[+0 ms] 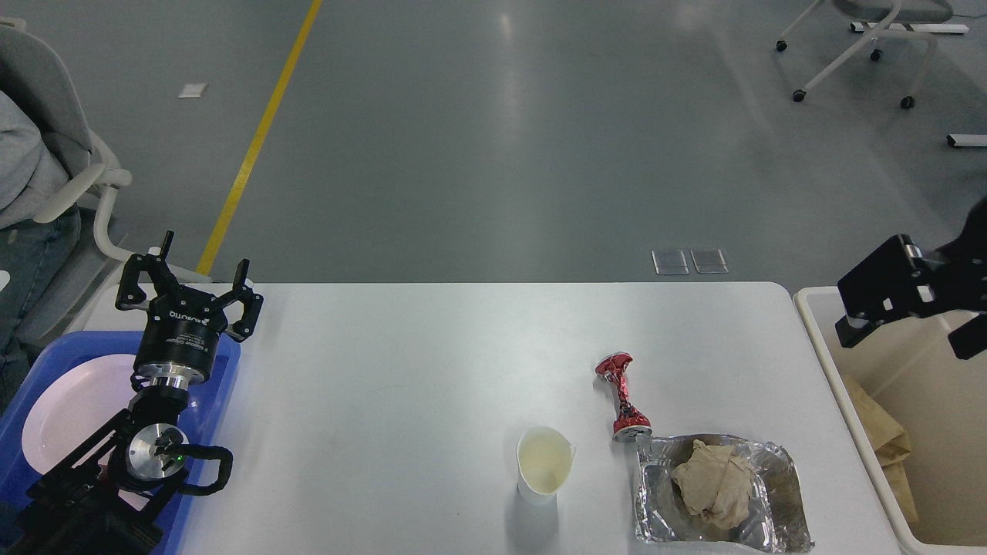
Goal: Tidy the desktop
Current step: 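Raise the right gripper and move it down toward the foil tray, then grasp the edge of the foil tray with the right gripper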
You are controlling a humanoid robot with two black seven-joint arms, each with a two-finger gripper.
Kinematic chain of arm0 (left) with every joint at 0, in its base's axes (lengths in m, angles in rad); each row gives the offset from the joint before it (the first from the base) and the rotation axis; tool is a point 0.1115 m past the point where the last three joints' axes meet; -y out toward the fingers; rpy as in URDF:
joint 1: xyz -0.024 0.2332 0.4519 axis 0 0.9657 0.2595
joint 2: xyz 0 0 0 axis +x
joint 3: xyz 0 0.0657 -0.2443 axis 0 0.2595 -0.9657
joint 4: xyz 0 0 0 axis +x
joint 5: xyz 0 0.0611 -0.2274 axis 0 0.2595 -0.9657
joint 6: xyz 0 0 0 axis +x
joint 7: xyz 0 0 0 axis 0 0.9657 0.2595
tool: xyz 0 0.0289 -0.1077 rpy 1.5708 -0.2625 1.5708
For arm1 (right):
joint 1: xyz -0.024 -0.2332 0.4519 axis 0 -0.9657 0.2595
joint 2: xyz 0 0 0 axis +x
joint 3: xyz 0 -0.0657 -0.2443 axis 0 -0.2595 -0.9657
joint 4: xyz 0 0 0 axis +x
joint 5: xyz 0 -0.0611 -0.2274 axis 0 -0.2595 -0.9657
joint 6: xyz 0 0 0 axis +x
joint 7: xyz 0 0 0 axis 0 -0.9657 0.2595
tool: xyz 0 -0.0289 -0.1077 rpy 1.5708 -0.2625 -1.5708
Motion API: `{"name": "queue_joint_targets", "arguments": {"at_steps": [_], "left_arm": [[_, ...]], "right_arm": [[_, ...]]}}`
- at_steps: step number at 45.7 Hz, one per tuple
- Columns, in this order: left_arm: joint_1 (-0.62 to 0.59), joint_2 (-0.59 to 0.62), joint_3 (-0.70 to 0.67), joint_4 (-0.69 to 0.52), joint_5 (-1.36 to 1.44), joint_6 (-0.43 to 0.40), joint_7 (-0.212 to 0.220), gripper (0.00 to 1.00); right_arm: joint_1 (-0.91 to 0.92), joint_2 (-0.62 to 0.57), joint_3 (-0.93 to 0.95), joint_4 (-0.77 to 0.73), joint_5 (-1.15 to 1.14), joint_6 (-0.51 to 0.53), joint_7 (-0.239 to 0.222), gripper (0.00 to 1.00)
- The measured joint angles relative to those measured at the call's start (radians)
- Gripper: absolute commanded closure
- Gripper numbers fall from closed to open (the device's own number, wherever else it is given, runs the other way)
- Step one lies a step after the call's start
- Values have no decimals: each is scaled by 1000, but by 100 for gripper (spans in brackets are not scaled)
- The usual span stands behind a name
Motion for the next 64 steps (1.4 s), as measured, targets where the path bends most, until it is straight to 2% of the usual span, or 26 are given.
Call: {"name": "queue_joint_targets", "arguments": {"at_steps": [6, 13, 18, 19, 23, 27, 30, 36, 45, 53, 64], "left_arm": [[0, 0, 0, 0, 0, 0, 0, 4], [0, 0, 0, 0, 0, 0, 0, 4], [0, 0, 0, 0, 0, 0, 0, 4], [0, 0, 0, 0, 0, 0, 0, 4], [0, 0, 0, 0, 0, 0, 0, 4], [0, 0, 0, 0, 0, 0, 0, 4], [0, 0, 0, 0, -1, 0, 0, 4], [0, 0, 0, 0, -1, 0, 0, 4], [0, 0, 0, 0, -1, 0, 0, 4], [0, 0, 0, 0, 0, 0, 0, 4], [0, 0, 0, 0, 0, 0, 0, 4]], "right_arm": [[-150, -120, 36, -8, -107, -38, -1, 4], [-372, -221, 156, -15, -218, -170, -1, 8], [-556, -236, 226, -24, -279, -349, -1, 8], [-654, -234, 248, -30, -323, -455, -1, 8], [-791, -214, 262, -44, -401, -602, -1, 7], [-914, -157, 267, -66, -448, -729, -1, 7], [-974, -104, 269, -87, -457, -787, -1, 7], [-1073, -53, 279, -151, -459, -858, -1, 7], [-1220, -43, 330, -242, -450, -930, -1, 8], [-1305, -41, 368, -304, -449, -953, -1, 9], [-1317, -41, 412, -311, -371, -961, 2, 9]]}}
